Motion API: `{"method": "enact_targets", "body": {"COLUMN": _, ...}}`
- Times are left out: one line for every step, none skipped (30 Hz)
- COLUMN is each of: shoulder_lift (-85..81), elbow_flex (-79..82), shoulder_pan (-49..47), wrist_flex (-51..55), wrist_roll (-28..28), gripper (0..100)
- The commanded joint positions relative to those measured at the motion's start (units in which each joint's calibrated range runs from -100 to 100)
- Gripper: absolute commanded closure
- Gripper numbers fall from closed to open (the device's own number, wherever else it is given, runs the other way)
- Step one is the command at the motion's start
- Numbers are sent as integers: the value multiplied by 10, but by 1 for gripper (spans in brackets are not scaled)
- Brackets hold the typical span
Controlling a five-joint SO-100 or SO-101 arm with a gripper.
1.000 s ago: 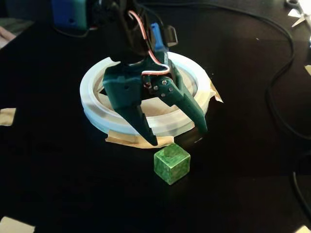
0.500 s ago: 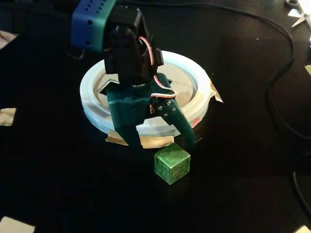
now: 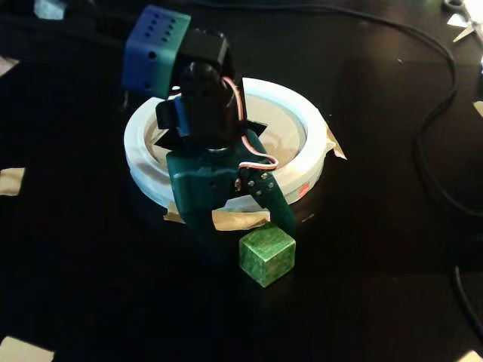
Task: Pick up the square block and drop it in corresponding square shaped hole
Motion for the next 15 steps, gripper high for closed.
{"method": "enact_targets", "body": {"shoulder_lift": -3, "elbow_flex": -64, "shoulder_pan": 5, "wrist_flex": -7, "wrist_roll": 5, "gripper": 33}}
{"method": "enact_targets", "body": {"shoulder_lift": -2, "elbow_flex": -68, "shoulder_pan": 5, "wrist_flex": -7, "wrist_roll": 5, "gripper": 33}}
{"method": "enact_targets", "body": {"shoulder_lift": 0, "elbow_flex": -72, "shoulder_pan": 8, "wrist_flex": -7, "wrist_roll": 5, "gripper": 33}}
{"method": "enact_targets", "body": {"shoulder_lift": 1, "elbow_flex": -77, "shoulder_pan": 11, "wrist_flex": -7, "wrist_roll": 5, "gripper": 33}}
{"method": "enact_targets", "body": {"shoulder_lift": 1, "elbow_flex": -79, "shoulder_pan": 12, "wrist_flex": -7, "wrist_roll": 5, "gripper": 33}}
{"method": "enact_targets", "body": {"shoulder_lift": 0, "elbow_flex": -84, "shoulder_pan": 12, "wrist_flex": -7, "wrist_roll": 6, "gripper": 33}}
{"method": "enact_targets", "body": {"shoulder_lift": 0, "elbow_flex": -90, "shoulder_pan": 12, "wrist_flex": -7, "wrist_roll": 6, "gripper": 33}}
{"method": "enact_targets", "body": {"shoulder_lift": 0, "elbow_flex": -97, "shoulder_pan": 13, "wrist_flex": -1, "wrist_roll": 8, "gripper": 33}}
{"method": "enact_targets", "body": {"shoulder_lift": 0, "elbow_flex": -101, "shoulder_pan": 13, "wrist_flex": 4, "wrist_roll": 15, "gripper": 33}}
{"method": "enact_targets", "body": {"shoulder_lift": 0, "elbow_flex": -102, "shoulder_pan": 13, "wrist_flex": 4, "wrist_roll": 17, "gripper": 33}}
{"method": "enact_targets", "body": {"shoulder_lift": 0, "elbow_flex": -102, "shoulder_pan": 13, "wrist_flex": 4, "wrist_roll": 17, "gripper": 33}}
{"method": "enact_targets", "body": {"shoulder_lift": 0, "elbow_flex": -102, "shoulder_pan": 13, "wrist_flex": 4, "wrist_roll": 17, "gripper": 33}}
{"method": "enact_targets", "body": {"shoulder_lift": 0, "elbow_flex": -102, "shoulder_pan": 13, "wrist_flex": 4, "wrist_roll": 18, "gripper": 33}}
{"method": "enact_targets", "body": {"shoulder_lift": 1, "elbow_flex": -102, "shoulder_pan": 15, "wrist_flex": 3, "wrist_roll": 18, "gripper": 33}}
{"method": "enact_targets", "body": {"shoulder_lift": 1, "elbow_flex": -102, "shoulder_pan": 15, "wrist_flex": 2, "wrist_roll": 18, "gripper": 33}}
